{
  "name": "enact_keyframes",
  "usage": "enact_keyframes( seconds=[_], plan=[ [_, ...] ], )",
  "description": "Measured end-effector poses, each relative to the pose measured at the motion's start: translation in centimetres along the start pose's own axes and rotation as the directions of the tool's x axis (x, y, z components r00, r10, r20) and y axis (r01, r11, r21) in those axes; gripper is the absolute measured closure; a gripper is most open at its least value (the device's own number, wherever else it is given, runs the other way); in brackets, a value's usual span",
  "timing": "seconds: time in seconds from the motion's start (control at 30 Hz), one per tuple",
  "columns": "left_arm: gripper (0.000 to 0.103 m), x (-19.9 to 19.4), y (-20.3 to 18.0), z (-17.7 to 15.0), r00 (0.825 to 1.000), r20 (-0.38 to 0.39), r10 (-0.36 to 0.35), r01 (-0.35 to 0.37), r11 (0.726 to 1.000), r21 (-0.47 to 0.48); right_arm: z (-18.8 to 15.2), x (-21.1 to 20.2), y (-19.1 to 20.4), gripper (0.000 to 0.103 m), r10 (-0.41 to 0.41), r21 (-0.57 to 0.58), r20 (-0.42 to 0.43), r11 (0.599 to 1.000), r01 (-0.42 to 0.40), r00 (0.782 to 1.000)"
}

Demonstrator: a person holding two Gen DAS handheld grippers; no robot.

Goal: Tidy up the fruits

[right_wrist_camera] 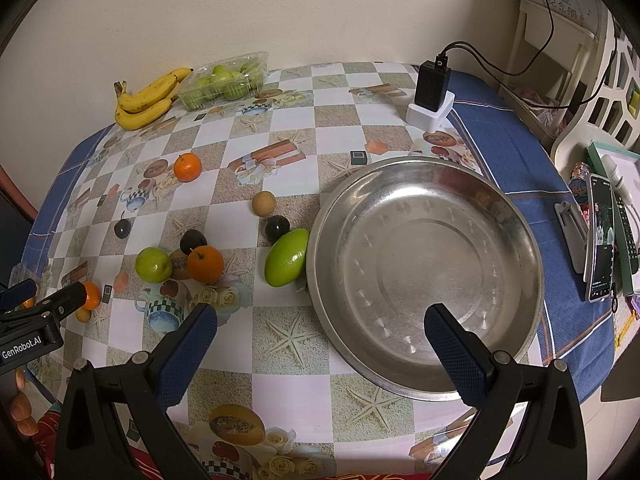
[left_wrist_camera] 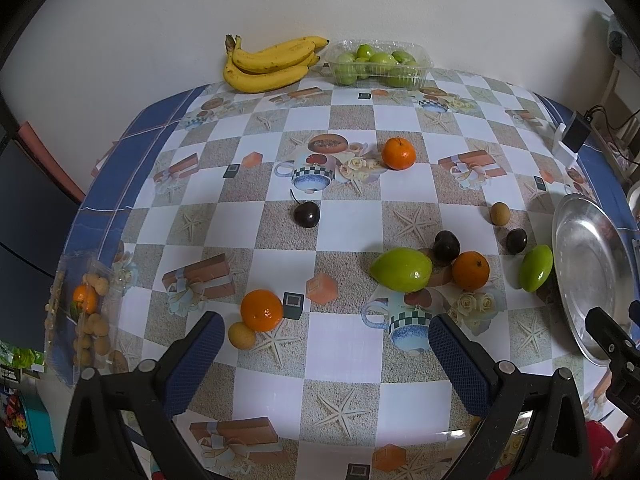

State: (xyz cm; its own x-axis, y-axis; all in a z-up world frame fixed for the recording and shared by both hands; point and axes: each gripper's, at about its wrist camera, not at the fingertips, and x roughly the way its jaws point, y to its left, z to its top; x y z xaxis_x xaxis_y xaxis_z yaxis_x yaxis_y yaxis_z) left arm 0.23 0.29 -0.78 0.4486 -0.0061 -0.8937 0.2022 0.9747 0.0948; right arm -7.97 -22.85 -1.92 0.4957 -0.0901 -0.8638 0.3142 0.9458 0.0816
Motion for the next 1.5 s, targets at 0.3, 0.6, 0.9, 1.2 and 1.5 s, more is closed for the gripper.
enact_keyframes(
  seconds=[0.3, 0.6, 0.9, 1.2, 1.5],
  plan=[
    [0.000, 0.2, 0.1, -0.2, 1.000, -0.003, 0.000, 0.000, 1.000, 0.000, 0.0, 0.0, 0.1, 0.000, -0.001, 0.000, -0.002, 1.000, 0.001, 1.000],
    [0.000, 0.2, 0.1, -0.2, 1.000, -0.004, 0.000, 0.000, 1.000, 0.000, 0.0, 0.1, 0.1, 0.000, -0.003, 0.000, -0.002, 1.000, 0.003, 1.000],
    [0.000, 0.5, 0.2, -0.5, 1.000, -0.011, -0.010, 0.010, 1.000, -0.010, -0.1, 0.2, 0.1, 0.000, 0.001, -0.001, -0.004, 1.000, -0.001, 1.000],
    [0.000, 0.6, 1.6, 0.2, 0.998, -0.012, -0.060, 0.060, 0.997, -0.042, 1.3, -0.6, 1.5, 0.000, 0.053, -0.024, 0.015, 0.998, -0.052, 0.998],
    [0.000, 0.4, 5.7, 1.9, 0.994, 0.063, -0.091, 0.098, 0.988, -0.122, 3.2, 0.0, 5.4, 0.000, 0.146, -0.100, -0.015, 0.984, -0.147, 0.989]
  ],
)
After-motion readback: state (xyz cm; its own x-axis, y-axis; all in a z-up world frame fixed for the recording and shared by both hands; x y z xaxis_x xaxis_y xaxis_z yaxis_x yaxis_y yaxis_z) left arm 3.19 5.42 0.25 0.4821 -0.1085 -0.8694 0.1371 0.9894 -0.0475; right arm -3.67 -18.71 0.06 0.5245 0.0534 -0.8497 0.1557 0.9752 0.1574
